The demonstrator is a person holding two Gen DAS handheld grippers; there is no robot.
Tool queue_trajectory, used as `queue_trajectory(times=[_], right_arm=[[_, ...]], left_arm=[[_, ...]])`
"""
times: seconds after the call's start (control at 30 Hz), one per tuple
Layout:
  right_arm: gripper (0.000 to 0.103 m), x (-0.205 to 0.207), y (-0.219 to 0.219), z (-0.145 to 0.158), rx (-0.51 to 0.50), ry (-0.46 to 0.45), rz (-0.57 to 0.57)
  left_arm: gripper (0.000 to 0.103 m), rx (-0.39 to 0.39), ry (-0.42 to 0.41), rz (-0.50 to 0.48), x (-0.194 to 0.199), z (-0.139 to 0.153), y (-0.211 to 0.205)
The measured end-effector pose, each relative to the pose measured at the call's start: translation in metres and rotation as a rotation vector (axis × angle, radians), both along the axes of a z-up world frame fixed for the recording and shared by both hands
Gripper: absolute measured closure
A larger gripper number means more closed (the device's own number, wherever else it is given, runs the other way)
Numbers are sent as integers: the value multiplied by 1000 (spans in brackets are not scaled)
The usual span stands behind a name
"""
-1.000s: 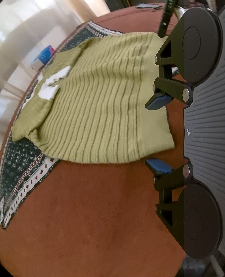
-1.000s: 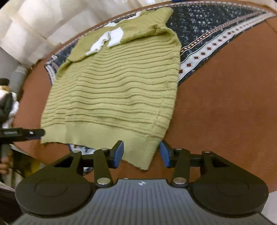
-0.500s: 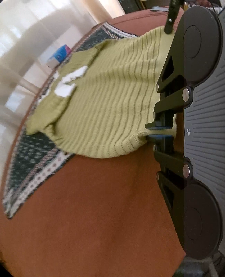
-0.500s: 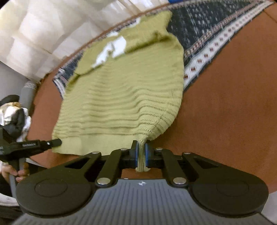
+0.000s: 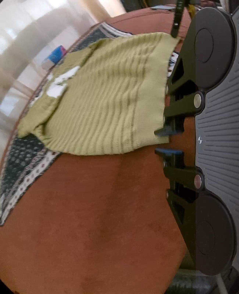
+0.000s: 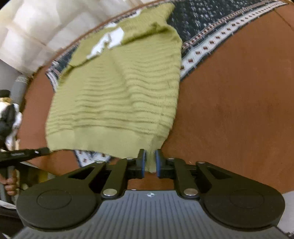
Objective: Fold clothes
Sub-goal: 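Lift the hem with both tools and fold it toward the collar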
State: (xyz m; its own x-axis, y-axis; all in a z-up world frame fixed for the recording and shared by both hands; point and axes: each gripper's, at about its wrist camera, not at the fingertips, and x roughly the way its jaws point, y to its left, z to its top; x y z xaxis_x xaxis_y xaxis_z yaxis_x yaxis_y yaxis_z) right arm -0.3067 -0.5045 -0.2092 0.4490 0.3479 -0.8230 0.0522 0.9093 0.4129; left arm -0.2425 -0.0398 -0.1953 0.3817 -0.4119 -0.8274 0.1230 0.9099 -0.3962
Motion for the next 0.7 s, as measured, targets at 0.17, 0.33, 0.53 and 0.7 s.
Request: queue_trajectory(times=[0.17,0.33,0.53,0.7], right_arm=[[56,-4,-4,-1,3,-13,-10],[56,0,-2,-8,11,0,-11],[56,1,-5,-12,55,-4,-20],[57,3,-4,-14,91,-3,-7]], left_arm=[[40,5,-24,15,10,2,-4],[40,9,-23,-17,21,-3,-15],[42,-30,-2,-28,24,-5,-22],[42,-32,4,-17,26,-7,-26]])
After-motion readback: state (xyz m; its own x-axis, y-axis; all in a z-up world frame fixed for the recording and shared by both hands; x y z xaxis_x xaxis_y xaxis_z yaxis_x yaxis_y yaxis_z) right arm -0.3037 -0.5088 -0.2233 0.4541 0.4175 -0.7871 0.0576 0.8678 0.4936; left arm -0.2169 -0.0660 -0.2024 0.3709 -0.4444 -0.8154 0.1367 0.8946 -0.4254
